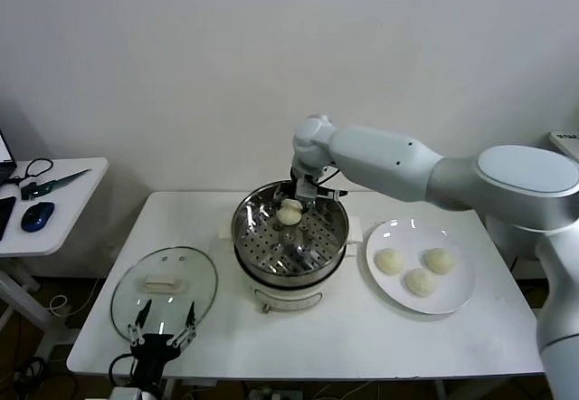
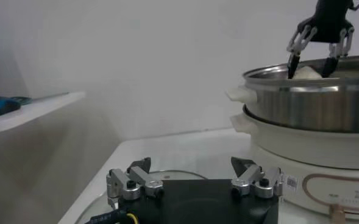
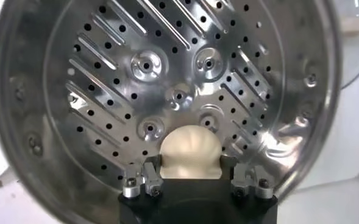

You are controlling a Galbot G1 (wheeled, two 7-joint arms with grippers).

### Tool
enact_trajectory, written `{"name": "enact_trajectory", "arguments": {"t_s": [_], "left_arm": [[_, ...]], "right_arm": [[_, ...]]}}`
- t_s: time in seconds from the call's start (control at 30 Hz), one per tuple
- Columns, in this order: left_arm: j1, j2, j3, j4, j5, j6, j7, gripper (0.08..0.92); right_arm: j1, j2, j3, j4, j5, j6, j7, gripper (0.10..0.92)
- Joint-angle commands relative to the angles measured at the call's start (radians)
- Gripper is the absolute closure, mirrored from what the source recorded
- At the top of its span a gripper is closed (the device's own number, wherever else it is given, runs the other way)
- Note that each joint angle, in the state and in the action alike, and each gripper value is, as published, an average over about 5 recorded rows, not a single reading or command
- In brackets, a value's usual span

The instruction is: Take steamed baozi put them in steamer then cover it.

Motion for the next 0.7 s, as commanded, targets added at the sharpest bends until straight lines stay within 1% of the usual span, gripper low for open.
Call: {"name": "enact_trajectory", "arguments": {"t_s": [0.03,0.07,0.13,0.23,0.33,0.5,0.57,0.63,0.7], "left_arm": [[0.000,-0.002,0.000,0.001,0.001,0.000,0.000,0.177],[0.000,-0.002,0.001,0.001,0.001,0.000,-0.001,0.177],[0.000,-0.002,0.001,0.000,0.001,0.000,-0.001,0.177],[0.000,-0.004,0.001,-0.001,0.001,0.001,-0.003,0.177],[0.003,-0.005,0.001,-0.004,0.002,0.002,-0.005,0.177],[0.007,-0.008,0.004,-0.006,0.012,0.000,-0.006,0.177],[0.007,-0.011,0.005,-0.007,0.013,0.001,-0.007,0.177],[0.005,-0.013,0.005,-0.006,0.014,0.001,-0.007,0.177],[0.001,-0.013,0.005,-0.002,0.018,0.000,-0.007,0.177]], "right_arm": [[-0.050,0.029,0.022,-0.065,-0.053,0.023,0.006,0.356],[-0.048,0.029,0.021,-0.066,-0.050,0.025,0.006,0.343],[-0.044,0.027,0.023,-0.064,-0.042,0.028,0.018,0.293],[-0.007,0.014,0.022,-0.036,0.030,0.021,0.024,0.228],[0.091,-0.017,-0.011,0.017,0.189,0.009,-0.014,0.206],[0.318,-0.102,-0.165,0.084,0.554,-0.028,-0.102,0.203],[0.398,-0.165,-0.259,0.127,0.722,-0.105,-0.147,0.202],[0.463,-0.251,-0.356,0.185,0.872,-0.239,-0.186,0.203],[0.509,-0.345,-0.442,0.246,0.955,-0.383,-0.203,0.203]]}}
